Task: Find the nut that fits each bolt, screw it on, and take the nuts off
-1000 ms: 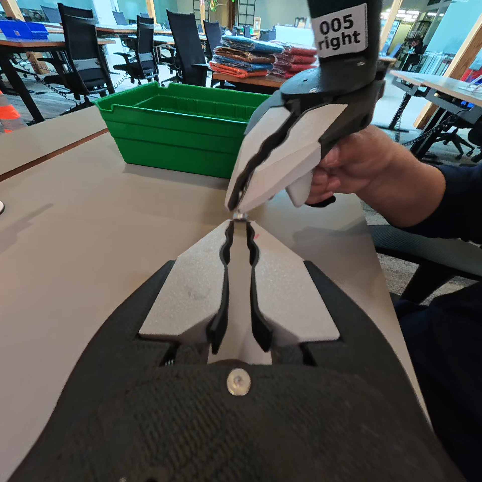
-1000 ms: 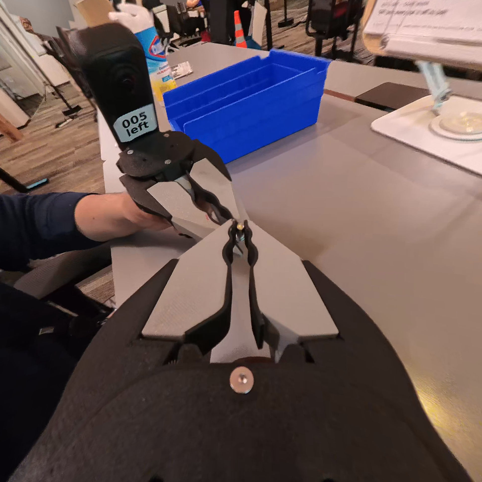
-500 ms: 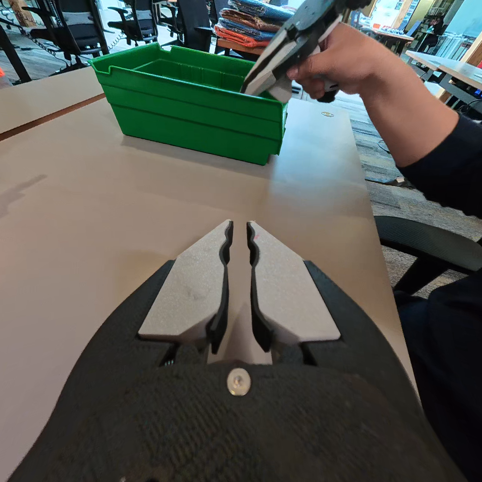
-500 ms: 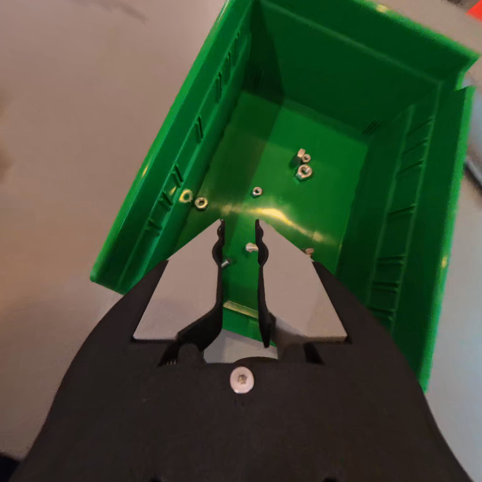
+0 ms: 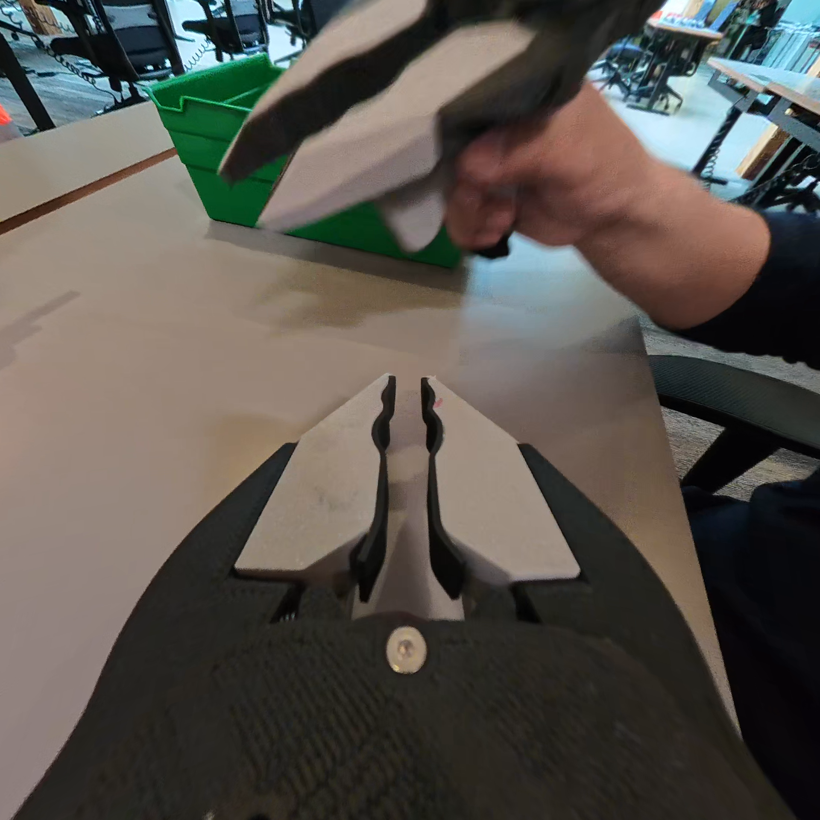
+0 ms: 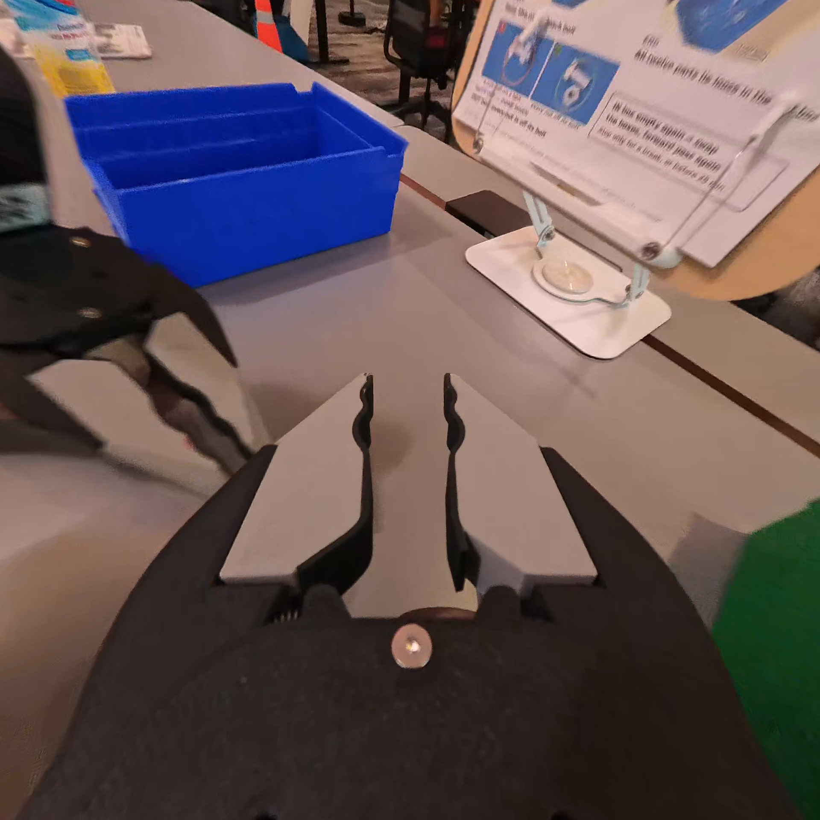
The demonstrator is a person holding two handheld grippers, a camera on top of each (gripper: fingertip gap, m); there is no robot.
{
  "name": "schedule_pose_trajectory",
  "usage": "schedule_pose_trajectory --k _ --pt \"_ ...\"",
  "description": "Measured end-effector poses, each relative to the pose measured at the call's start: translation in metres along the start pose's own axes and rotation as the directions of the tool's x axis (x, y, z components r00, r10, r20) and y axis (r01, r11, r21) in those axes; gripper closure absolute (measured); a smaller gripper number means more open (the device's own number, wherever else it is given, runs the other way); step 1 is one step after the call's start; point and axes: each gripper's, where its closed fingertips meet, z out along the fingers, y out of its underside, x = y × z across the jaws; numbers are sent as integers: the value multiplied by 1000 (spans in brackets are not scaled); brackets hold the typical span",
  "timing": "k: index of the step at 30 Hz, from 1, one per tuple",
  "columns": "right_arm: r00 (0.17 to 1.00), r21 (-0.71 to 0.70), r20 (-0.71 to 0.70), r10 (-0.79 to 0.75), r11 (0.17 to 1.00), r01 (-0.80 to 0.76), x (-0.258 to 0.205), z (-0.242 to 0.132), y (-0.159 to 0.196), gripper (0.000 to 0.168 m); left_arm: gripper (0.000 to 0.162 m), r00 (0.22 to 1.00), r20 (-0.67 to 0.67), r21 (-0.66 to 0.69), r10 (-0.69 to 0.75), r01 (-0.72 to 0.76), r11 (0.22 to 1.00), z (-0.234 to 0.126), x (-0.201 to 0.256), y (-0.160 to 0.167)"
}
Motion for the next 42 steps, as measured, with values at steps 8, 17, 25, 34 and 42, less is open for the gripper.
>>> schedule_pose_trajectory --k 8,17,25,34,42 --pt "997 49 -59 -52 997 55 5 49 37 134 148 1000 -13 9 -19 20 1000 -6 3 -6" --pt "994 63 -90 -66 995 72 7 48 43 132 140 996 32 -22 80 -79 997 -36 6 -11" --pt "997 80 -60 -58 995 63 1 45 40 133 142 967 252 -33 37 -30 999 -201 -50 -30" --pt "997 80 -39 -67 994 69 -3 48 43 133 133 901 431 -288 -47 187 939 -265 -206 29" --pt "993 96 -57 -103 989 108 -3 48 40 134 129 952 287 -626 106 103 773 -214 -250 88"
